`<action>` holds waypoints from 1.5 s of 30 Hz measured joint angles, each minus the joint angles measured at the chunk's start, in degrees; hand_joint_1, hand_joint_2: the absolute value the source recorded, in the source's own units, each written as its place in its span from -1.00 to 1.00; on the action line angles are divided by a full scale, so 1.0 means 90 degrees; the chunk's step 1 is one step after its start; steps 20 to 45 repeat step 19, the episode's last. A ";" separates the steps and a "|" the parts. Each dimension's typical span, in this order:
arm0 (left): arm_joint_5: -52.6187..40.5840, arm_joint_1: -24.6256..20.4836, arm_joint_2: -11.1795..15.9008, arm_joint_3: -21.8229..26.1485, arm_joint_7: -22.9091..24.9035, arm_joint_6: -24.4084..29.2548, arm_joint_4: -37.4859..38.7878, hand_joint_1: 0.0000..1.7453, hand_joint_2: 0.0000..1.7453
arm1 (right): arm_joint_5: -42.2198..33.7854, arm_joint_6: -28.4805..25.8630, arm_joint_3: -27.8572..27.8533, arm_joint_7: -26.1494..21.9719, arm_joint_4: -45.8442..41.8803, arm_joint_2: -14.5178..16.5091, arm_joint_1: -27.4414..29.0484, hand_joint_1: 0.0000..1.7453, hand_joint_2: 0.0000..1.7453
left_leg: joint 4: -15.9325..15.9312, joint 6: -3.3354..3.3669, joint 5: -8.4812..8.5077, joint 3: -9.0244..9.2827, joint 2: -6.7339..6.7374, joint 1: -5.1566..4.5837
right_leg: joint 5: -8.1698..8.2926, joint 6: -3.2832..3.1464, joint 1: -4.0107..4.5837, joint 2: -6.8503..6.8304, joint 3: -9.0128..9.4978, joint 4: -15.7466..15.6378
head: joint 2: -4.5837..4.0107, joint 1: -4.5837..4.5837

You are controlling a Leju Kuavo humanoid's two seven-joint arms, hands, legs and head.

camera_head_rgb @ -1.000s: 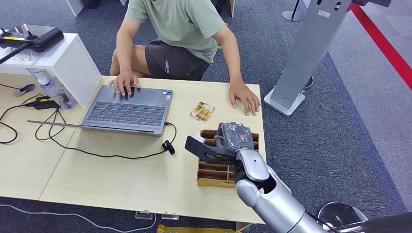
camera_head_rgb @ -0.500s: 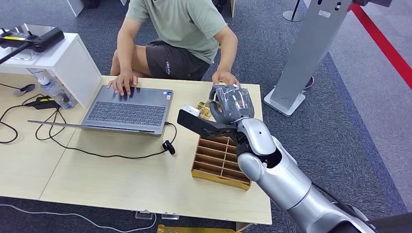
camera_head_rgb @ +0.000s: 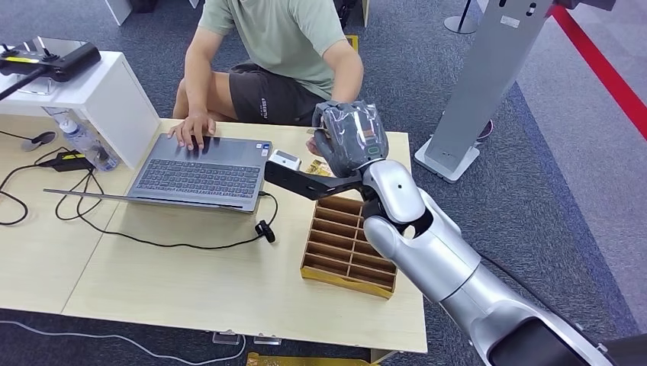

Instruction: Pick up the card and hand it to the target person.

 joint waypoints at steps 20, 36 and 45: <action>0.0016 -0.0004 0.0002 -0.0081 -0.0042 -0.0034 0.0000 -1.00 -1.00 | 0.0047 -0.0347 0.0108 -0.0144 0.1043 0.0185 -0.0012 -1.00 1.00 | 0.0001 0.0000 0.0000 0.0000 0.0001 0.0000 | 0.0000 0.0000 0.0000 0.0001 -0.0004 0.0000 | 0.0000 0.0000; 0.0016 -0.0004 0.0002 -0.0081 -0.0042 -0.0034 0.0000 -1.00 -1.00 | 0.0047 -0.0347 0.0108 -0.0144 0.1043 0.0185 -0.0012 -1.00 1.00 | 0.0001 0.0000 0.0000 0.0000 0.0001 0.0000 | 0.0000 0.0000 0.0000 0.0001 -0.0004 0.0000 | 0.0000 0.0000; 0.0016 -0.0004 0.0002 -0.0081 -0.0042 -0.0034 0.0000 -1.00 -1.00 | 0.0047 -0.0347 0.0108 -0.0144 0.1043 0.0185 -0.0012 -1.00 1.00 | 0.0001 0.0000 0.0000 0.0000 0.0001 0.0000 | 0.0000 0.0000 0.0000 0.0001 -0.0004 0.0000 | 0.0000 0.0000</action>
